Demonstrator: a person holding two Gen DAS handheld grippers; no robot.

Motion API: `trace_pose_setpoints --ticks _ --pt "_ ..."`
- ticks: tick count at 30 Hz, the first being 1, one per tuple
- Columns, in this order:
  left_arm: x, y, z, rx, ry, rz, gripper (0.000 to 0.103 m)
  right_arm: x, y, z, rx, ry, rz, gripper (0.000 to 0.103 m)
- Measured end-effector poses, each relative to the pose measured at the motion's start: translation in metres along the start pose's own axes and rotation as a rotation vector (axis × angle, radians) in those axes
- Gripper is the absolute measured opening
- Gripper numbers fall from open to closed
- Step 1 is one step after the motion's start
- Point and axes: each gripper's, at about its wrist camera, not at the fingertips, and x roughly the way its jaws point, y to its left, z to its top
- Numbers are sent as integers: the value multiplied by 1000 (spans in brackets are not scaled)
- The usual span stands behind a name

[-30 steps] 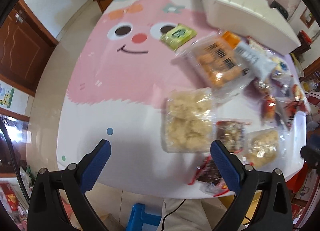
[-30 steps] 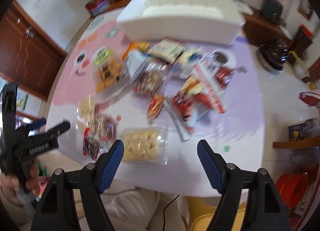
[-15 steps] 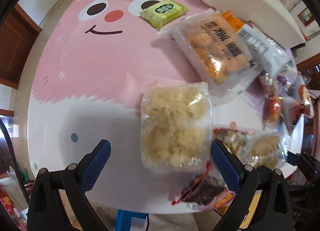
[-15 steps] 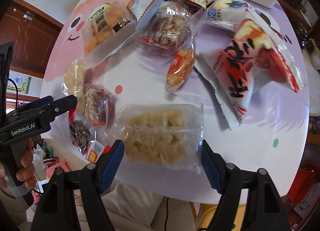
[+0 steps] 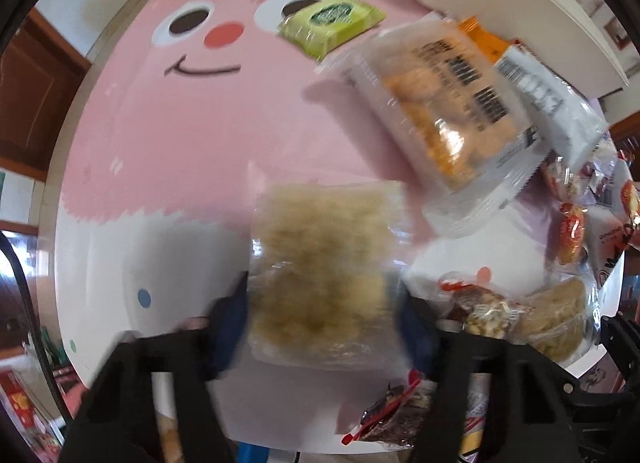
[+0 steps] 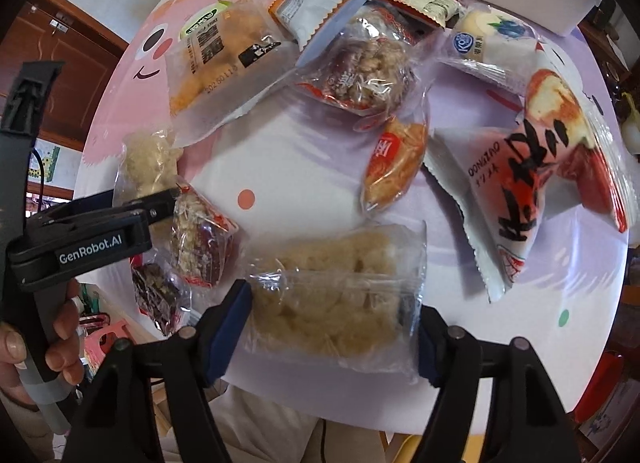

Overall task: Organize snacks
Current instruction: 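Grasp a clear bag of puffed crackers with the left gripper while the right gripper grasps another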

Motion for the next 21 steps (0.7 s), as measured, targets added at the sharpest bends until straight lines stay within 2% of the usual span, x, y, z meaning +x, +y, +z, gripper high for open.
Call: trace_pose_setpoints --ticks 3,6,10,11,14,21 --pt "-3 -2 5 7 -14 10 54 -6 4 3 -20 -18 -7 62" --pt "-17 -9 4 6 -26 22 44 -17 10 2 -47 -48 -22 53" --pt "-35 -11 6 -9 -48 28 42 -25 0 8 -42 -75 -25 47" --pt "-45 1 8 -9 -56 29 41 -27 -1 8 -42 -83 -30 46" --pt "-63 -2 15 1 -94 37 41 -37 -2 12 -43 -104 -55 45" --pt "-105 -22 32 31 -177 3 41 -82 -19 14 -29 -179 -23 45"
